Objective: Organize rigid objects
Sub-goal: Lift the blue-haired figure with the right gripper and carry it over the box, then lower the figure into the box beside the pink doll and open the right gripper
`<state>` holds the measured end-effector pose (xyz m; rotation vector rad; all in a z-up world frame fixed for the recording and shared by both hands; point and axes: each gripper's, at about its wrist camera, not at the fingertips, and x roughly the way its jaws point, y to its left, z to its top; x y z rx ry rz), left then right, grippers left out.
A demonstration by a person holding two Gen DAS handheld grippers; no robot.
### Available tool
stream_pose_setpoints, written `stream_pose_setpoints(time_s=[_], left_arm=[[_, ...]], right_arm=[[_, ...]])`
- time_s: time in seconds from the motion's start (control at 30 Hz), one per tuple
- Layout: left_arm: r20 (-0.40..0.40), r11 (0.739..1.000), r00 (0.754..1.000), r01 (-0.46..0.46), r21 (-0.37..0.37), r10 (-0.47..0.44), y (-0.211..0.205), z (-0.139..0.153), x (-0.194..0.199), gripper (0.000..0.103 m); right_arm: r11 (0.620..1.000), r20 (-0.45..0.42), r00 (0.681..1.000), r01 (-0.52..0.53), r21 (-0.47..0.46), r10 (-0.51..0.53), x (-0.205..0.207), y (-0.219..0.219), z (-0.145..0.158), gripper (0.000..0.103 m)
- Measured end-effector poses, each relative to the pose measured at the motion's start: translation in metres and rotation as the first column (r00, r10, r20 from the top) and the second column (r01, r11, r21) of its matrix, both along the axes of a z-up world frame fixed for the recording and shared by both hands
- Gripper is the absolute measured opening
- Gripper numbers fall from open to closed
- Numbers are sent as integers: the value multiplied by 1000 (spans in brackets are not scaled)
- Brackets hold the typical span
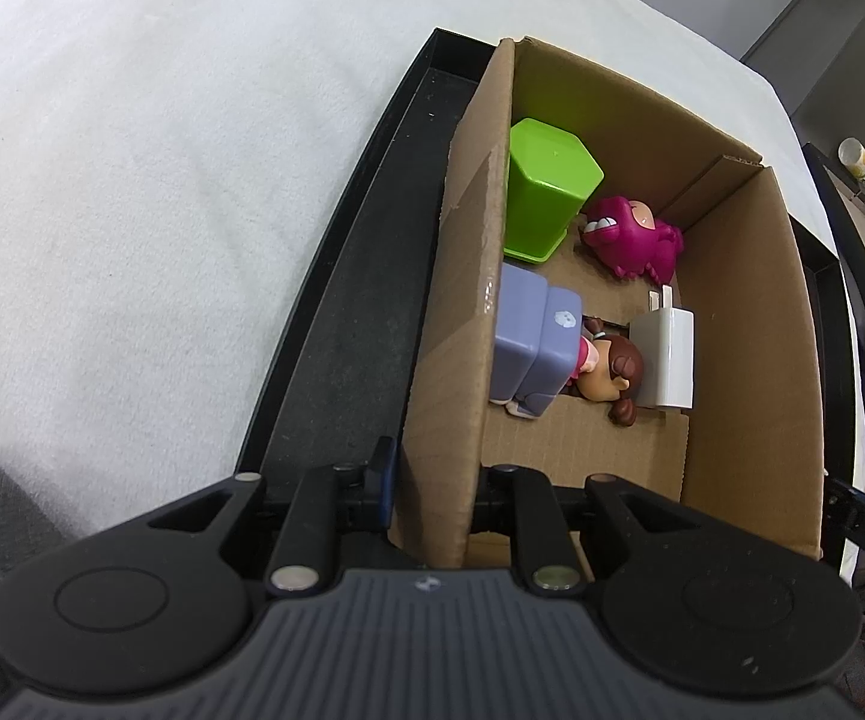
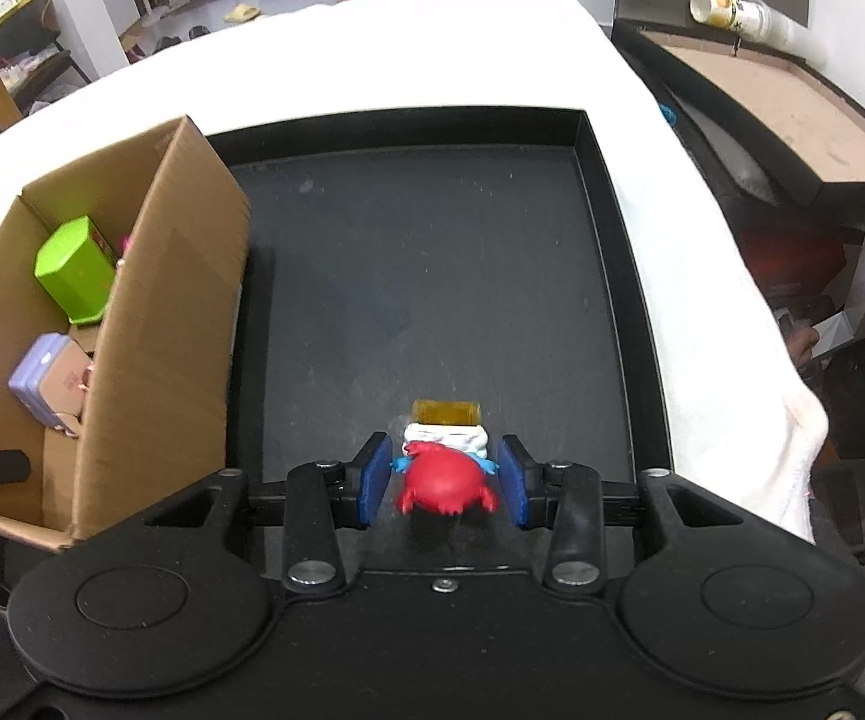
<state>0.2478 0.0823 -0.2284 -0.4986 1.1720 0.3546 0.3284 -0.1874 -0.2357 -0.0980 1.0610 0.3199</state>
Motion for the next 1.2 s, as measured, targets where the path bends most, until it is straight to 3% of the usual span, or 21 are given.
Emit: stream_pose_setpoints(time_s=[0.43, 0.97, 1.2], left_arm=[[8, 1000, 1000, -6, -11, 6, 1, 0, -1, 19], [17, 999, 1000, -2, -35, 3, 2, 0, -2, 19], [18, 999, 1000, 8, -44, -7, 4, -1, -1, 19]], right_arm=[[999, 42, 999, -19, 42, 18, -1, 9, 31, 39], [987, 146, 982, -132, 89, 118, 12, 70, 90, 39], [977, 157, 973, -188, 101, 171, 14, 101, 98, 39]])
